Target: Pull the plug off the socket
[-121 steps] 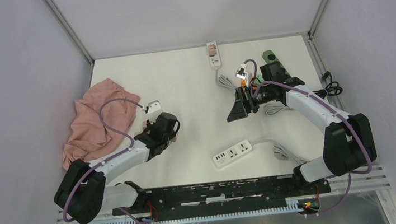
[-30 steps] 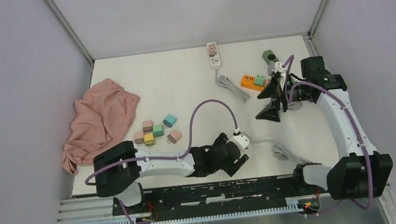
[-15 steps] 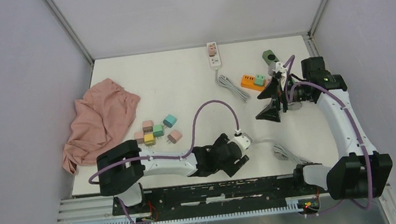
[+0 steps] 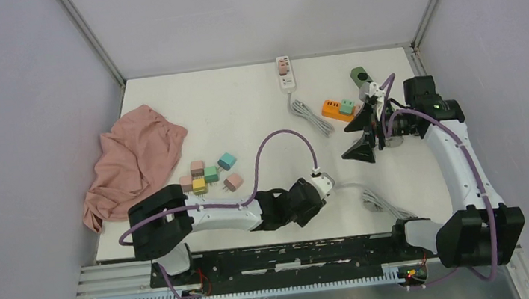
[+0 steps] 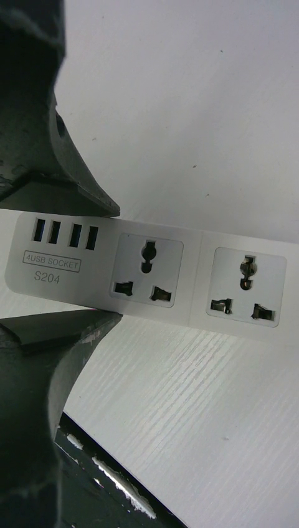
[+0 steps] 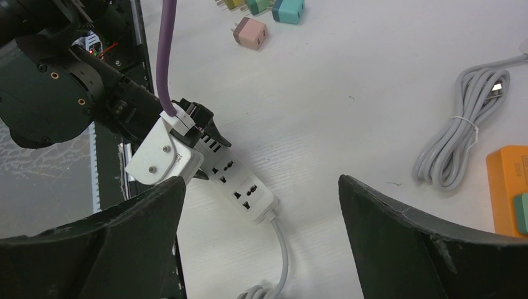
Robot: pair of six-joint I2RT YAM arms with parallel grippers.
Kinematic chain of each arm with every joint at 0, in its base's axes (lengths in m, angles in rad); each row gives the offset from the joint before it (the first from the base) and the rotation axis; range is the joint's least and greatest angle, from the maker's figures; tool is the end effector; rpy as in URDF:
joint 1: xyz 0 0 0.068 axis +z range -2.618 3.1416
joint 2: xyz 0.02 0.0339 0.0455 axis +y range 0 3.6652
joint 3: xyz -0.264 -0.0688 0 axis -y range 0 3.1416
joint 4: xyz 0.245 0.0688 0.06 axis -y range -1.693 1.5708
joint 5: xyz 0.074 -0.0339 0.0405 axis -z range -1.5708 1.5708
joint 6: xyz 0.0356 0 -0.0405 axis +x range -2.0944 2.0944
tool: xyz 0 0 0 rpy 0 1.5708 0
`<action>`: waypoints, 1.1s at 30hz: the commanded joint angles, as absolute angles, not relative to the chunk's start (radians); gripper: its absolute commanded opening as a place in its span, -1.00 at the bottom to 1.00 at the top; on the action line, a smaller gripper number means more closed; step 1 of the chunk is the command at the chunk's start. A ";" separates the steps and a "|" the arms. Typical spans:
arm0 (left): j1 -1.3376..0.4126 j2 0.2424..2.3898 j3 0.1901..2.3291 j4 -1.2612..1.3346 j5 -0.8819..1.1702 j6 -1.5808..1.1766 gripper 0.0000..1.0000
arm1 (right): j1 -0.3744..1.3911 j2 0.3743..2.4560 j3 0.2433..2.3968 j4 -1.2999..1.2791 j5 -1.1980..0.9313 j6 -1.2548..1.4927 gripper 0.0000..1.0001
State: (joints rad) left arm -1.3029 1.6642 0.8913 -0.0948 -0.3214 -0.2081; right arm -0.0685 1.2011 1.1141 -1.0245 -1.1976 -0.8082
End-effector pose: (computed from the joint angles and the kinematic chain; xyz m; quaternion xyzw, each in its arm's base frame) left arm 0.0986 -0.3168 0.1660 0.4353 0.8200 -0.1237 0.3504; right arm 0.2142 0.0185 0.3202 -0.4104 0.7036 0.4172 0.4032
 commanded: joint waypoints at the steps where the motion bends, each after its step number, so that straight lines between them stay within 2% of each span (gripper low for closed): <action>1: -1.293 1.658 0.909 -0.081 -0.326 -0.176 -0.38 | -0.077 1.172 1.111 -1.006 -1.264 -0.805 0.99; 5: -1.280 1.581 0.868 -0.054 -0.343 -0.183 -0.77 | -0.079 1.171 1.111 -1.006 -1.265 -0.805 0.99; 8: -1.250 1.500 0.828 -0.034 -0.344 -0.191 -0.93 | -0.080 1.172 1.111 -1.006 -1.266 -0.805 0.99; 21: -0.958 1.227 0.698 -0.027 -0.361 -0.214 -0.94 | -0.083 1.173 1.109 -1.008 -1.271 -0.807 0.99; 33: -0.776 1.293 0.775 -0.051 -0.503 -0.153 -0.94 | -0.088 1.169 1.108 -1.008 -1.277 -0.808 0.99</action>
State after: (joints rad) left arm -0.8268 1.2701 0.7040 -0.0963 -0.4099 -0.2001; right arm -0.0814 1.1919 1.1107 -1.0237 -1.2156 -0.8082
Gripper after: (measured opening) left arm 0.566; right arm 0.996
